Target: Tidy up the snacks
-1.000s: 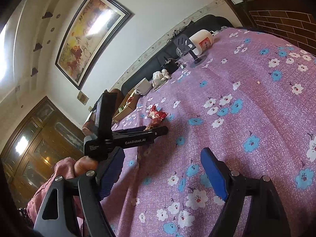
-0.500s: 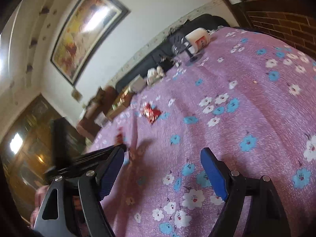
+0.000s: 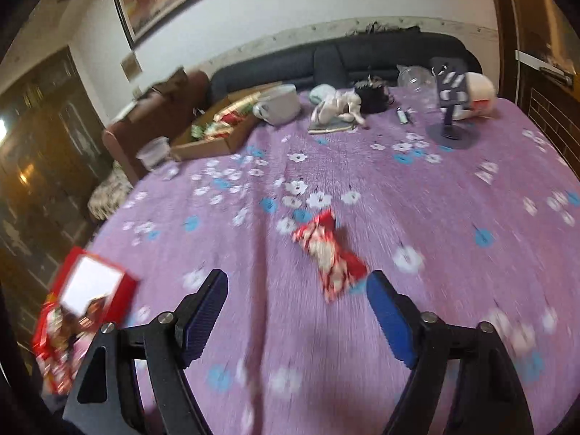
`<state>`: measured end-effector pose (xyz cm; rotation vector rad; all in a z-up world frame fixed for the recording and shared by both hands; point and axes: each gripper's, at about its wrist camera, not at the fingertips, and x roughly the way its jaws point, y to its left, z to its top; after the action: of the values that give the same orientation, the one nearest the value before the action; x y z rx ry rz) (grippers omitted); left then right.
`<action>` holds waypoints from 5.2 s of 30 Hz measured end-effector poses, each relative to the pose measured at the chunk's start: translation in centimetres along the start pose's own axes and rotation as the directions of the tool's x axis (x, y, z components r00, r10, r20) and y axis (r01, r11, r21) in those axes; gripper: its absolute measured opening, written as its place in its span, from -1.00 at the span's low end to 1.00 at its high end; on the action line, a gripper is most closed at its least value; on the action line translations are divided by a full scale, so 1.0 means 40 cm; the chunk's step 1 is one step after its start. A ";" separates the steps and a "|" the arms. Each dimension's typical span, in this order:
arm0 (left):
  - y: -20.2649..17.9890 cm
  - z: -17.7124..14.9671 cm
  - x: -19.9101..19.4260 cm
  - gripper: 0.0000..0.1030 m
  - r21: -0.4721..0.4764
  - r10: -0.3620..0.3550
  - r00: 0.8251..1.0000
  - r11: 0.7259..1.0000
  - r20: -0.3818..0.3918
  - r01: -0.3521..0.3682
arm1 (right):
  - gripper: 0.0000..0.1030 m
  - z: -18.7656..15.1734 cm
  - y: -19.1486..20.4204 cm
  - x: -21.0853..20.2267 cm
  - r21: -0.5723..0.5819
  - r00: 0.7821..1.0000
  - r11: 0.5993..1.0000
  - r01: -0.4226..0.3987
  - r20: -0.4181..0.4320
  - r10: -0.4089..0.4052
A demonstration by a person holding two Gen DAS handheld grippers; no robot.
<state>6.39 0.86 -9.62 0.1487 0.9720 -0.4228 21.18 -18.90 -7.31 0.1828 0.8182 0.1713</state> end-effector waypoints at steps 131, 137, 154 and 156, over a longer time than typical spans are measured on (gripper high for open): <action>-0.026 -0.119 -0.163 -0.09 -0.026 0.207 0.972 0.978 0.113 -0.206 | 0.12 -0.485 0.276 -0.403 -0.332 0.962 0.903 0.272 0.068 -0.264; -0.024 -0.119 -0.165 -0.09 -0.024 0.222 0.968 0.975 0.120 -0.220 | 0.12 -0.486 0.278 -0.402 -0.329 0.962 0.905 0.270 0.067 -0.263; 0.041 -0.126 -0.138 -0.09 -0.035 0.222 0.972 0.975 0.081 -0.220 | 0.25 -0.511 0.224 -0.392 -0.323 0.974 0.921 0.218 0.019 -0.224; 0.046 -0.121 -0.131 -0.09 -0.043 0.212 0.975 0.977 0.068 -0.209 | 0.26 -0.508 0.219 -0.379 -0.314 0.975 0.926 0.211 0.004 -0.221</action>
<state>0.88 5.51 -8.13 0.2008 0.8821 -0.2144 -4.68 -11.82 -8.21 -0.2107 0.8251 0.0936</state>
